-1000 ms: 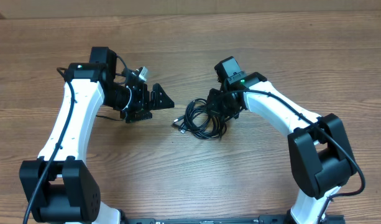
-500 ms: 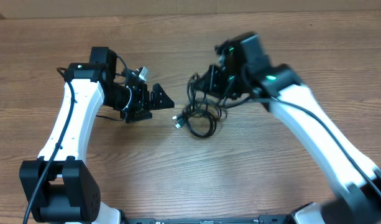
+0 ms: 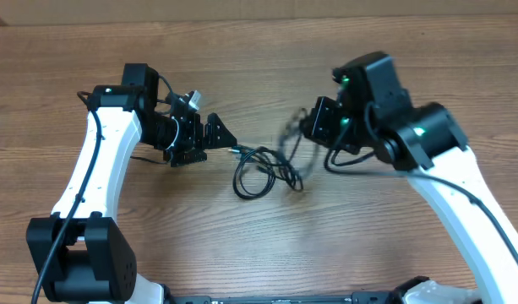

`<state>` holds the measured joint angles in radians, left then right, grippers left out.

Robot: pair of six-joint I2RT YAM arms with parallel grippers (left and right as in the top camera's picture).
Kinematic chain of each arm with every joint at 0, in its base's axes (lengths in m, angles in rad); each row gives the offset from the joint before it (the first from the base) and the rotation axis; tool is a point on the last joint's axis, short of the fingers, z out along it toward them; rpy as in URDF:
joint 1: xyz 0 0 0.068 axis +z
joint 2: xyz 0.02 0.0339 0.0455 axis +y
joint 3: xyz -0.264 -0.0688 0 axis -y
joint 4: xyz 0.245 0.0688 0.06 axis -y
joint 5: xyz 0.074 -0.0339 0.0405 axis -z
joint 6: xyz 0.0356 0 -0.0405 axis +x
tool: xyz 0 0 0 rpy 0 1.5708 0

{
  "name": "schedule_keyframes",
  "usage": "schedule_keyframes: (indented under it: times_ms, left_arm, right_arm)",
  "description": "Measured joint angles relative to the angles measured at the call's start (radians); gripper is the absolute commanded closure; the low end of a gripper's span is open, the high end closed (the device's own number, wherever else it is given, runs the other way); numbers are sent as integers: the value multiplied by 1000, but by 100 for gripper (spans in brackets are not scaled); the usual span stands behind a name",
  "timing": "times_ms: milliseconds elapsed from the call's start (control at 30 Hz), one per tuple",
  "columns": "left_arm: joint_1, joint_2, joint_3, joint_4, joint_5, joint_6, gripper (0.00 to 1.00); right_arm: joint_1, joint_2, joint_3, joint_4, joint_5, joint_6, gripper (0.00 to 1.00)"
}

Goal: Untangle cables
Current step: 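Lift the grasped cable with the right gripper and pull it rightward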

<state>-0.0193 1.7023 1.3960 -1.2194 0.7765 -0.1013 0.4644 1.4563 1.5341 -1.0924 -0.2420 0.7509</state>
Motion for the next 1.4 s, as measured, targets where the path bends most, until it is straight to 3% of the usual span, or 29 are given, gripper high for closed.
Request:
schedule_keyframes:
  times_ms: [100,200,267,367,500,600,900,967,1033,1133,1267,1300,1367,1400]
  left_arm:
    - [0,0,0,0,0,0,0]
    - [0,0,0,0,-2,0,0]
    - [0,0,0,0,-3,0,0]
    - [0,0,0,-1,-3,0,0]
    - [0,0,0,0,-3,0,1]
    - [0,0,0,0,-3,0,0]
    - [0,0,1,0,-3,0,0]
    - [0,0,1,1,-3,0,1]
    - [0,0,1,0,-3,0,0]
    - [0,0,1,0,-3,0,0]
    - [0,0,2,0,-3,0,0]
    - [0,0,2,0,-3,0,0]
    - [0,0,2,0,-3,0,0]
    - [0,0,2,0,-3,0,0]
  right_arm:
    - [-5,23,-9,143,-100,3,96]
    - [-5,24,-15,449,-378,-8,96]
    - [-2,19,-10,534,-505,4,96]
    - [6,7,4,410,-500,14,96]
    - [24,21,4,100,-192,84,96]
    - [26,57,0,84,-122,114,96]
    - [-29,67,-2,764,-777,109,96]
    - [-32,56,5,715,-823,95,96]
    - [-31,45,9,534,-786,87,96]
    - [-32,48,8,315,-624,75,96]
    - [-32,50,8,191,-420,57,96]
    - [-32,50,8,178,-375,47,92]
    - [-32,50,8,150,-313,32,66]
    - [-33,50,8,130,-281,18,47]
